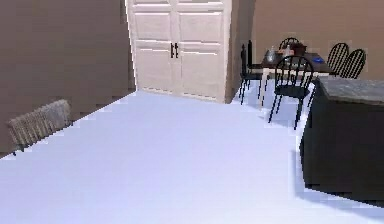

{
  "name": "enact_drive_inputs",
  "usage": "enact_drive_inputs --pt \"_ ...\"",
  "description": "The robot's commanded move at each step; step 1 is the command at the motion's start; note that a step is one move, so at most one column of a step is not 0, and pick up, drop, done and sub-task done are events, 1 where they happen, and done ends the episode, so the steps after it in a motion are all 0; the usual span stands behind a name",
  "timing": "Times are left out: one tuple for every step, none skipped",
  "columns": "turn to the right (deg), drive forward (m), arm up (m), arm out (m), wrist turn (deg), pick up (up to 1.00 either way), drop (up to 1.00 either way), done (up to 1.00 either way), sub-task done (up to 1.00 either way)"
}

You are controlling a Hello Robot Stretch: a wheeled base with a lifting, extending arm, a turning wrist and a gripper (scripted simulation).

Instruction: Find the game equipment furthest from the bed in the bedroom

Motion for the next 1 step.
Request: enact_drive_inputs --pt "0.0 0.45 0.0 0.0 0.0 0.0 0.0 0.0 0.0"
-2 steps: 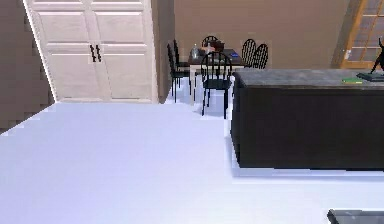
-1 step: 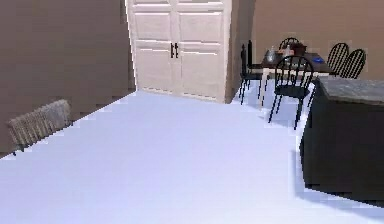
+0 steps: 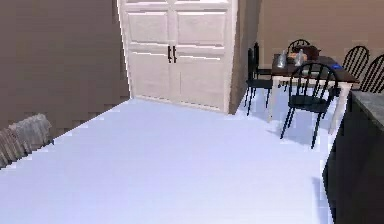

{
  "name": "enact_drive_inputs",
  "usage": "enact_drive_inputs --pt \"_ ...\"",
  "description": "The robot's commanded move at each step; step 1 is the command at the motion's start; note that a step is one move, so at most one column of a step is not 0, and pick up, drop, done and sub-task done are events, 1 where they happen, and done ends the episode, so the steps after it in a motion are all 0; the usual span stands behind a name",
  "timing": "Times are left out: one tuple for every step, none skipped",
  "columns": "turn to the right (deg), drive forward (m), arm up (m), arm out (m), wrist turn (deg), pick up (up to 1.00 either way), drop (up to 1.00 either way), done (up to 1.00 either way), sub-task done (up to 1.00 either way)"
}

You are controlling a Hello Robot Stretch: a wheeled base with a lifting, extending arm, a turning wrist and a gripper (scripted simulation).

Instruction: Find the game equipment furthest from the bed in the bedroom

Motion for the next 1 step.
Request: enact_drive_inputs --pt "21.0 0.0 0.0 0.0 0.0 0.0 0.0 0.0 0.0"
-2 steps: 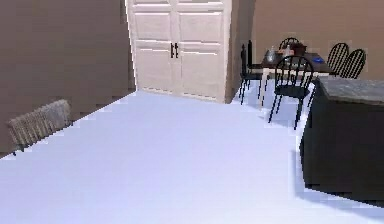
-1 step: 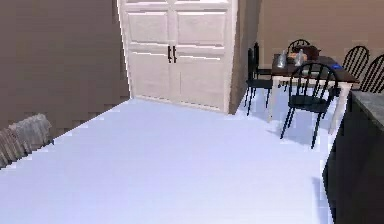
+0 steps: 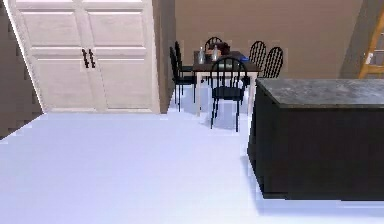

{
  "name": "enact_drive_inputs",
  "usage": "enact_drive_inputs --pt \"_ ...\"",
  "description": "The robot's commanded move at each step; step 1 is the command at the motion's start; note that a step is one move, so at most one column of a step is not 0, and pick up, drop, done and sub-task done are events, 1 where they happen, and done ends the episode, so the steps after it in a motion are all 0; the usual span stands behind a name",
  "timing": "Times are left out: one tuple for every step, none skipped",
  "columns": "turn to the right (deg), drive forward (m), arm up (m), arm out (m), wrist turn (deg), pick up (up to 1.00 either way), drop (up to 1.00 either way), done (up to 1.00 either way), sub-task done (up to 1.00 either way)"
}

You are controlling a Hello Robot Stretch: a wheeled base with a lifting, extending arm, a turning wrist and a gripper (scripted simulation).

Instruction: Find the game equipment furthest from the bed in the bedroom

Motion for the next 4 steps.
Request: enact_drive_inputs --pt "0.0 1.0 0.0 0.0 0.0 0.0 0.0 0.0 0.0" --pt "3.0 0.0 0.0 0.0 0.0 0.0 0.0 0.0 0.0" --pt "0.0 0.95 0.0 0.0 0.0 0.0 0.0 0.0 0.0" --pt "45.0 0.0 0.0 0.0 0.0 0.0 0.0 0.0 0.0"
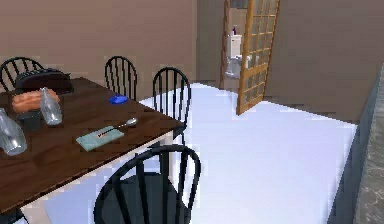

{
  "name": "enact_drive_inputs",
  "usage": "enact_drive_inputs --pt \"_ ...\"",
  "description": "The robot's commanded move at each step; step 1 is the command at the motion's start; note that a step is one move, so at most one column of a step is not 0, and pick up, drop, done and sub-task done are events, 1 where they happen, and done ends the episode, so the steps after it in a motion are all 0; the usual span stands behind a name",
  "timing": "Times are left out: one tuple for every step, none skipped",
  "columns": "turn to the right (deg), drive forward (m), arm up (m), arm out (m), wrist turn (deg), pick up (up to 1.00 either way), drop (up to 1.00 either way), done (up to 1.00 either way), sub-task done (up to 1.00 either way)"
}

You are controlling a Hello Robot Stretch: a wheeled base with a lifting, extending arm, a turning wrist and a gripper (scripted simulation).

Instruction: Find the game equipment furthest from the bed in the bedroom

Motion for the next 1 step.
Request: enact_drive_inputs --pt "12.0 0.0 0.0 0.0 0.0 0.0 0.0 0.0 0.0"
